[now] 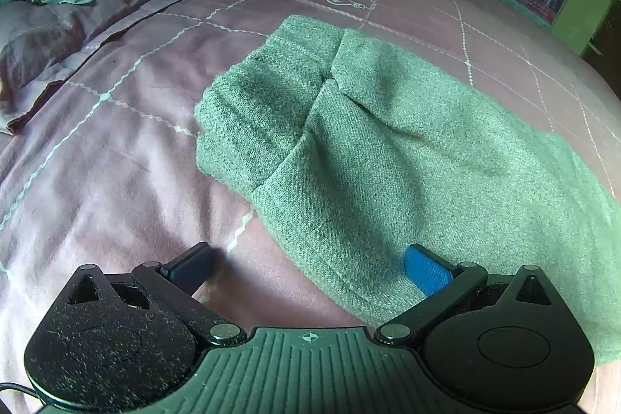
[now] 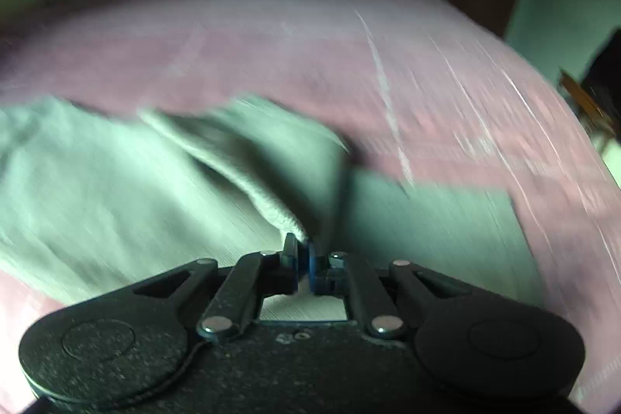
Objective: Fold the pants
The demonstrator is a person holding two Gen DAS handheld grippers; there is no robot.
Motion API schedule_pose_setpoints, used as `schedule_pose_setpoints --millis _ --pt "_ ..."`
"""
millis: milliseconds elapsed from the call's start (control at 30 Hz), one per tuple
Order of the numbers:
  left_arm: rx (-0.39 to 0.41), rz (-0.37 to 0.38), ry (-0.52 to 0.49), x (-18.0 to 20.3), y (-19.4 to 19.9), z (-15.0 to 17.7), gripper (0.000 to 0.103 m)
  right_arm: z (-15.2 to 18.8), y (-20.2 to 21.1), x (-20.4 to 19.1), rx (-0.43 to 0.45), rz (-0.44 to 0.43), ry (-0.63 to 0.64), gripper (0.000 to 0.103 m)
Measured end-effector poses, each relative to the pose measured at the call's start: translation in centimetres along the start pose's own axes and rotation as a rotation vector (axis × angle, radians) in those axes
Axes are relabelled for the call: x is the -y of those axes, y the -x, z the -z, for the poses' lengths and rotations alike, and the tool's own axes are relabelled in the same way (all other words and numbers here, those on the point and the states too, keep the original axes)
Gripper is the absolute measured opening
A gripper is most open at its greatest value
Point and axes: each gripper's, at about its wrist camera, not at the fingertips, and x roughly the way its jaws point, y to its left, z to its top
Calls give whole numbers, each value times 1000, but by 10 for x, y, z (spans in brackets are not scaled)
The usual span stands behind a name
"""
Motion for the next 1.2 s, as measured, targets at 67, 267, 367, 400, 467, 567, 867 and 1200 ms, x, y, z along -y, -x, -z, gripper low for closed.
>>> schedule_pose_setpoints --millis 67,267,367,400,467,567,867,1200 --pt "0 2 2 0 0 0 103 13 -11 7 -67 -18 47 16" --pt "3 2 1 1 -1 0 103 1 27 -43 157 -4 377 34" --pt "-6 8 -2 0 -1 -2 103 -8 18 -81 173 6 606 38" --pt "-8 10 -2 0 -1 -2 103 -8 11 -95 180 22 698 40" --pt "-9 12 -2 -1 -1 -3 103 -7 -5 -117 164 54 838 41" --pt "-3 13 -3 -1 -1 -2 103 -10 -18 -128 131 53 907 23" --pt "11 21 -11 -2 -1 0 103 -54 44 13 356 8 47 5" --pt "1 17 -14 -1 -2 -3 103 51 -2 159 145 -97 -773 4"
